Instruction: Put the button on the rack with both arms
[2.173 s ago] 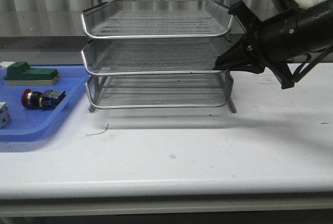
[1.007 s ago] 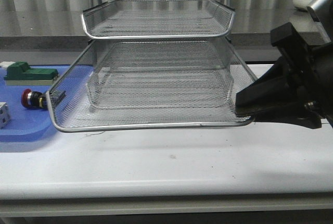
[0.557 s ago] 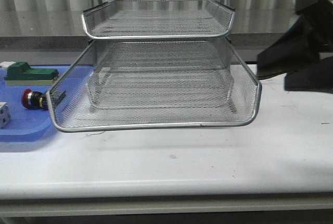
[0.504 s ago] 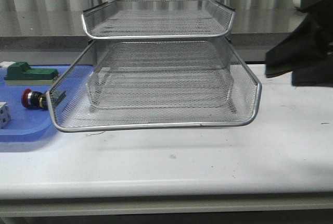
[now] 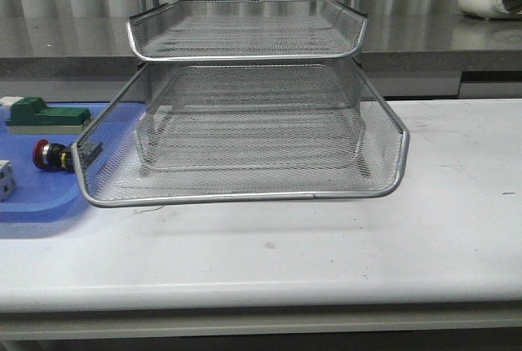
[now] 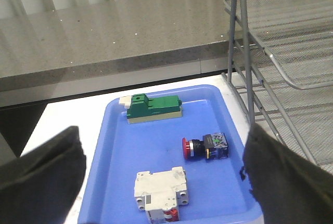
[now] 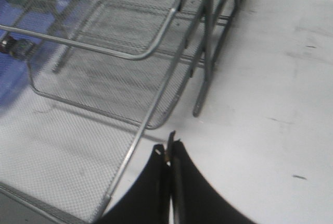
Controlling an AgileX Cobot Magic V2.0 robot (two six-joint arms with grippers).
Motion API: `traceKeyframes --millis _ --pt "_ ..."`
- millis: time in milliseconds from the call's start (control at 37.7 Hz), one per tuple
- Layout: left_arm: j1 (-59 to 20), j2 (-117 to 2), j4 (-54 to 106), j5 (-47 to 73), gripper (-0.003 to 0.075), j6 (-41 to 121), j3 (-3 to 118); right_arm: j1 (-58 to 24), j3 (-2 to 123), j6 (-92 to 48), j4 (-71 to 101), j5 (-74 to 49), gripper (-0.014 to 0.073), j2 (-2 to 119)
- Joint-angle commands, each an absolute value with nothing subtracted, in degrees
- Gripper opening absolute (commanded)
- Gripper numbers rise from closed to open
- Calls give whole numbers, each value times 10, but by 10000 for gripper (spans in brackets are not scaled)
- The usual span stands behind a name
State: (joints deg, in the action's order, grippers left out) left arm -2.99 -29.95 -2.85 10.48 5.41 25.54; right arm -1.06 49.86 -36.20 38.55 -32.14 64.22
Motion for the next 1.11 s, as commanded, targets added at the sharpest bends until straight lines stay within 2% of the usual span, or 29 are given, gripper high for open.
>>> traceKeyframes --millis 0,133,398,636,742,1087 --pt "-29 -305 -25 61 576 49 276 -7 526 -273 279 -311 -109 612" --pt "-29 -305 -25 61 576 49 276 -7 501 -214 202 -299 -109 555" --pt "-29 -305 -25 61 576 49 276 -70 356 -219 195 -217 -109 367" --pt "-29 -305 -25 61 576 49 276 -73 222 -219 204 -177 -109 187" --pt "-29 -305 -25 61 576 49 276 -73 199 -219 206 -149 -109 124" --pt "-29 -305 -25 61 576 49 276 -73 196 -219 206 -151 -109 102"
